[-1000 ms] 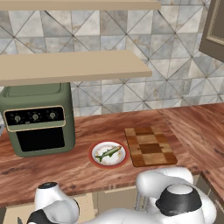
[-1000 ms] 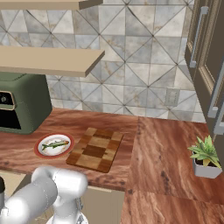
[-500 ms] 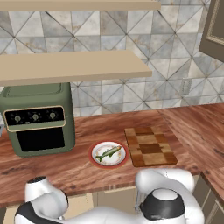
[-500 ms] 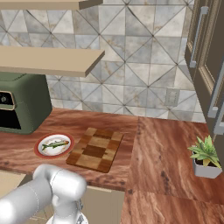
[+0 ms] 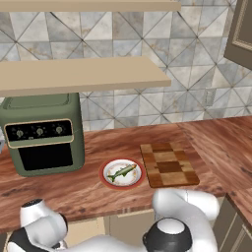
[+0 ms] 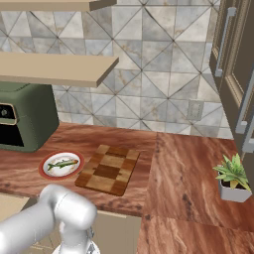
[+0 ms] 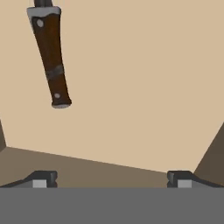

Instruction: Pick up the knife from the drawer and place it on the cutting board. Then place the meat from the plate to the cutting board.

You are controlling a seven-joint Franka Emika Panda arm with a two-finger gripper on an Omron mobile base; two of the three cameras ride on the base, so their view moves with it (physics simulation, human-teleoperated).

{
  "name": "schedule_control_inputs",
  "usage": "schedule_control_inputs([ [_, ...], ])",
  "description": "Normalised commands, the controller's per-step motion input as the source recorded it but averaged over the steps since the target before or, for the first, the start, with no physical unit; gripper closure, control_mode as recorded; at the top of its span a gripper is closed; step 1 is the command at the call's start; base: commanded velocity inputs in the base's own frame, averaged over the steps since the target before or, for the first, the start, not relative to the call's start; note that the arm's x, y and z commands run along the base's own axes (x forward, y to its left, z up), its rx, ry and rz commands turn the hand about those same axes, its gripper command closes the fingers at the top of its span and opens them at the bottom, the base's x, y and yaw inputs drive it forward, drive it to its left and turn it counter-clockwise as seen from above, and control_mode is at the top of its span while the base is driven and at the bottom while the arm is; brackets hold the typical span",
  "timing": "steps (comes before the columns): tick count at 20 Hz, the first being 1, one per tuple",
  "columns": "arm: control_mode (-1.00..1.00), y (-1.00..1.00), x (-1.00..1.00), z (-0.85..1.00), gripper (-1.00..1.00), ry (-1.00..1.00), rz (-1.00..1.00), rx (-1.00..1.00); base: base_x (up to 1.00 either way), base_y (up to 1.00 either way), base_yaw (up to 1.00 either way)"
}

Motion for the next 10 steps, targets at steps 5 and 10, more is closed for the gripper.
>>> schedule_control_inputs([
  [5,-1.0,0.26,0.13,-0.24,-1.0,-0.01,0.02,-0.04,0.0,0.0,0.0],
  [10,-1.0,0.23,0.06,-0.26,-1.0,-0.05,0.02,-0.01,0.0,0.0,0.0],
])
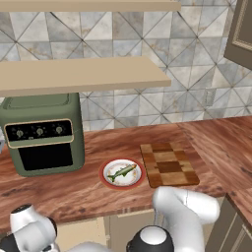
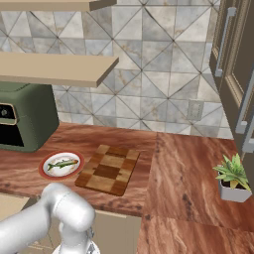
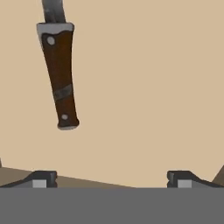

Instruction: Pick up the knife from the drawer and place it on the cutting board. Then place the meat from the plate to the cutting board.

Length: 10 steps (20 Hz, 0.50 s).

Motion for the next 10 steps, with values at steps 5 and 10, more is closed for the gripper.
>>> schedule_control_inputs([
  [5,-1.0,0.27,0.0,-0.23,-1.0,-0.08,0.01,0.0,0.0,0.0,0.0],
  [10,-1.0,0.29,0.0,-0.19,-1.0,-0.06,0.0,0.0,0.0,0.0,0.0],
])
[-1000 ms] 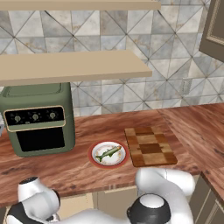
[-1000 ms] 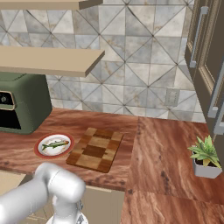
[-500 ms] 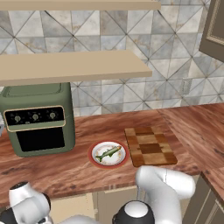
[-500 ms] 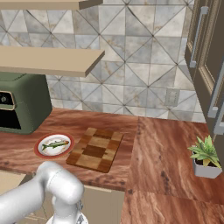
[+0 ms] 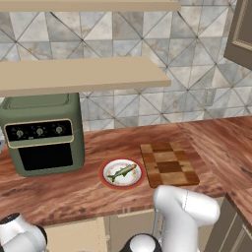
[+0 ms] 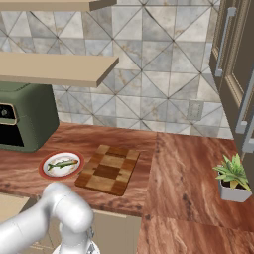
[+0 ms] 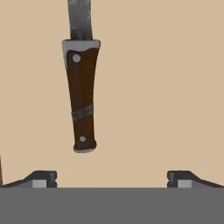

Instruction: Pick up the knife from the drawer and place it on the cutting board. Then place the meat from the plate to the cutting board.

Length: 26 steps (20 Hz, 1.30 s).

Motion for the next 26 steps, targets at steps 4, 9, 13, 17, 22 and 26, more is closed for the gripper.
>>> schedule_control_inputs([
  [4,-1.0,0.27,0.05,-0.2,-1.0,-0.03,0.0,0.0,0.0,0.0,0.0],
  [9,-1.0,0.18,0.07,-0.23,-1.0,-0.04,0.0,0.0,0.0,0.0,0.0],
  [13,-1.0,0.02,0.04,-0.25,-1.0,-0.03,0.0,0.0,0.0,0.0,0.0],
  [17,-1.0,0.0,0.03,-0.25,-1.0,-0.01,0.0,0.0,0.0,0.0,0.0],
  [22,-1.0,0.05,0.07,-0.17,-1.0,0.0,0.0,0.0,0.0,0.0,0.0],
  [26,-1.0,0.14,0.06,-0.16,-1.0,0.0,0.0,0.0,0.0,0.0,0.0],
])
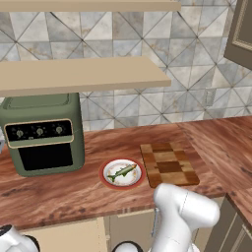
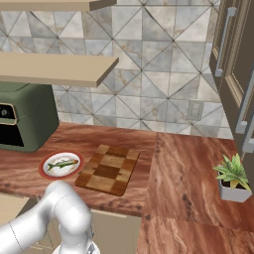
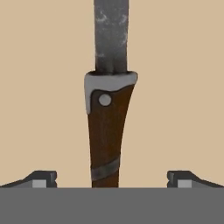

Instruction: Pick up the knife from the drawer and place it on the cutting board. Then place the meat from the plate to the cutting board.

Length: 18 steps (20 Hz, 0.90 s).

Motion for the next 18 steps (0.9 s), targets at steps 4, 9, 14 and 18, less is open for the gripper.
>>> schedule_control_inputs([
  [4,-1.0,0.07,0.04,-0.16,-1.0,0.0,0.0,0.0,0.0,0.0,0.0],
  [9,-1.0,0.06,0.0,-0.14,-1.0,0.0,0.0,0.0,0.0,0.0,0.0],
  [14,-1.0,-0.06,0.0,-0.11,-1.0,0.0,0.0,0.0,0.0,0.0,0.0],
  [18,-1.0,0.0,0.0,-0.12,-1.0,-0.01,0.0,0.0,0.0,0.0,0.0],
])
